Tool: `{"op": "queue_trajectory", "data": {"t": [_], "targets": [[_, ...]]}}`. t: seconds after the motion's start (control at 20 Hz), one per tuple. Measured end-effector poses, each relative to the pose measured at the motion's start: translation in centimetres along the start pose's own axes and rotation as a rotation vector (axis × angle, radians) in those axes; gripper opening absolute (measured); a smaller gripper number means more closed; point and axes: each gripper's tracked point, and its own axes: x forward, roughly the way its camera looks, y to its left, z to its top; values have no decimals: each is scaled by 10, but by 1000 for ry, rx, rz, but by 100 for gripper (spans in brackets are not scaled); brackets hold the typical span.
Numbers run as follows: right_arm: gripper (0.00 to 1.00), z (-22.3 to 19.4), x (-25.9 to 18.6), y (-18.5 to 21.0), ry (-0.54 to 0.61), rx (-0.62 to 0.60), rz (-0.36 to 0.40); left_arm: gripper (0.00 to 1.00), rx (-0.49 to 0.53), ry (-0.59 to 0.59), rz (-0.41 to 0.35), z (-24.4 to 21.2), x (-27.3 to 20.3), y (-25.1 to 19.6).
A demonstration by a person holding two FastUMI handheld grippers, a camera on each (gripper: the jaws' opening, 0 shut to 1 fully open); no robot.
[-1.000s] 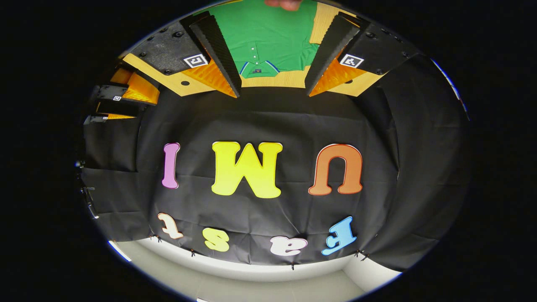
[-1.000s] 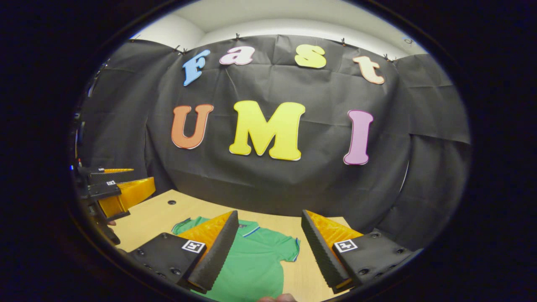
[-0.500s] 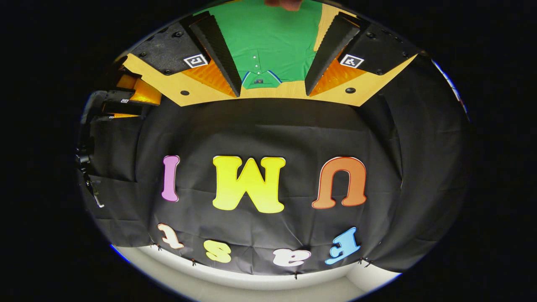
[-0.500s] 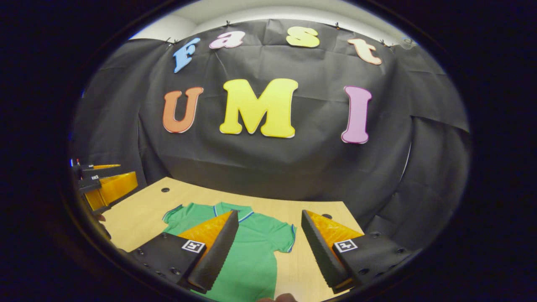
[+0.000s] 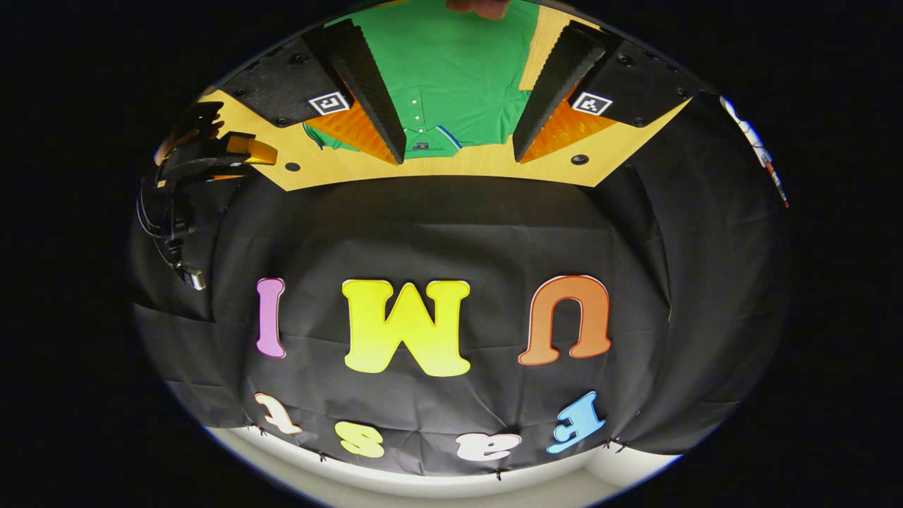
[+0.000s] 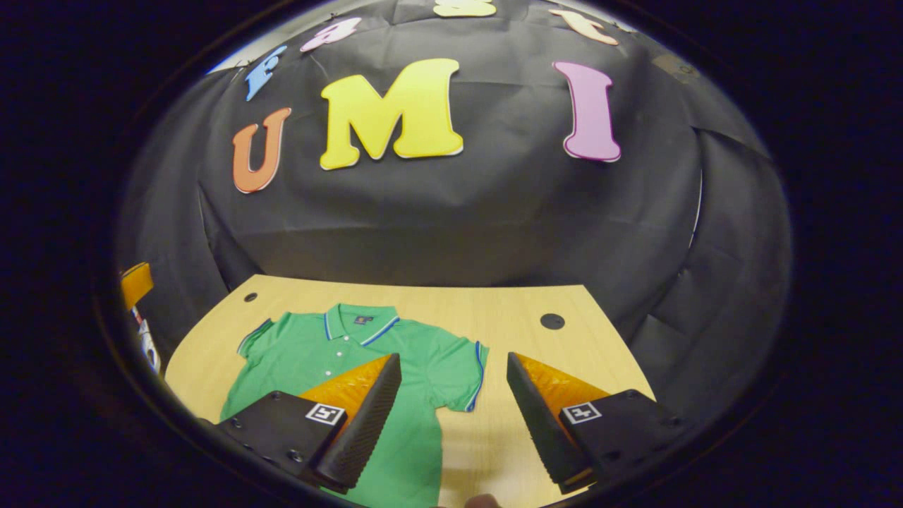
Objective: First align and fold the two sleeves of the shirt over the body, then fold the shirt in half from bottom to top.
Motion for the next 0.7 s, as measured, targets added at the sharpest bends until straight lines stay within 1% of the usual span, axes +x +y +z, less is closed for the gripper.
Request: {"op": "queue_trajectory", "data": {"t": [0.15, 0.2, 0.3, 0.35, 0.5, 0.55, 0.7], "targets": [[96, -28, 38, -3, 92, 47, 27, 98, 14, 17, 14, -6, 1, 0], [94, -37, 49, -6, 124, 58, 23, 98, 20, 27, 19, -8, 1, 1], [98, -56, 80, -13, 173, 64, 18, 98, 25, 38, 28, -14, 2, 3], [94, -67, 93, -15, 202, 72, 13, 98, 25, 48, 31, -18, 5, 3], [94, -81, 126, -25, 227, 93, -12, 99, 34, 92, 43, -36, 7, 4], [96, -86, 134, -27, 235, 84, -20, 99, 33, 105, 45, -40, 7, 3], [96, -91, 151, -30, 244, 76, -30, 98, 26, 139, 54, -53, 11, 3]]}}
